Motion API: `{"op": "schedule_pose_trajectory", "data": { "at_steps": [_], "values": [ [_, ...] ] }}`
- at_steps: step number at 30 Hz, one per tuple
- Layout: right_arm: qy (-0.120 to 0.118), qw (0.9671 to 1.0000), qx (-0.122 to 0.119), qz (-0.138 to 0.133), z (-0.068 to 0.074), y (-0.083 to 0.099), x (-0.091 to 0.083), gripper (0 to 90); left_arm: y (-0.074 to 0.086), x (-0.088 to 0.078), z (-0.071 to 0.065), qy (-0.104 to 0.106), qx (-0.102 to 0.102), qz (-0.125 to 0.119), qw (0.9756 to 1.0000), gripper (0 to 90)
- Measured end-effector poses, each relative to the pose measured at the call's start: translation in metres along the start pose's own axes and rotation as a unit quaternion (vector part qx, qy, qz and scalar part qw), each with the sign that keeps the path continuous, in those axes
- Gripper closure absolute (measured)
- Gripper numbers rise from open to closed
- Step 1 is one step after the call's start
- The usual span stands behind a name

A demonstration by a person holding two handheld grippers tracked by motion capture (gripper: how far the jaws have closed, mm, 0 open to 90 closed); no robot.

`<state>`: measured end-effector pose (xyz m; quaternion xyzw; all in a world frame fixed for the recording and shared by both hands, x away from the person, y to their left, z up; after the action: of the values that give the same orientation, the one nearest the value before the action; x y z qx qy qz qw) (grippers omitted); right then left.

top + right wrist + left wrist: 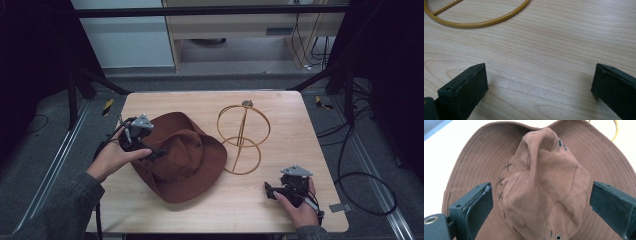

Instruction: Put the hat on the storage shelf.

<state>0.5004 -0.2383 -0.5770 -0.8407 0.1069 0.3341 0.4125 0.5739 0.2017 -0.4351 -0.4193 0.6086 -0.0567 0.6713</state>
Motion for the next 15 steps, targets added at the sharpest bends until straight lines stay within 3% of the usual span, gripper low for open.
{"op": "schedule_pose_trajectory", "data": {
  "at_steps": [7, 14, 15],
  "values": [
    [0.000, 1.0000, -0.001, -0.001, 0.000, 0.000, 0.000, 0.5, -0.013, 0.019, 0.012, -0.005, 0.003, 0.039, 0.9992, 5.2],
    [-0.001, 1.0000, 0.000, 0.000, 0.000, 0.000, 0.000, 0.5, -0.016, 0.030, 0.017, -0.006, 0.005, 0.056, 0.9984, 6.0],
    [0.000, 1.0000, 0.000, 0.000, 0.000, 0.000, 0.000, 0.5, -0.015, 0.034, 0.019, -0.006, 0.008, 0.067, 0.9977, 6.3]
  ]
}}
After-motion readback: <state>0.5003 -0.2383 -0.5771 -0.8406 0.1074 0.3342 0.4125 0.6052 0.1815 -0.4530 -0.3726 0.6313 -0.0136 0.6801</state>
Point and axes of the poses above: each handheld gripper's, and its own axes: x roughly forward along the jaws, y roughly out of its underside, z roughly to its left, the point moved 9 cm from there along x, roughly forward along the jaws, and after that the axes turned 12 degrees about y, right-handed, at the moved point
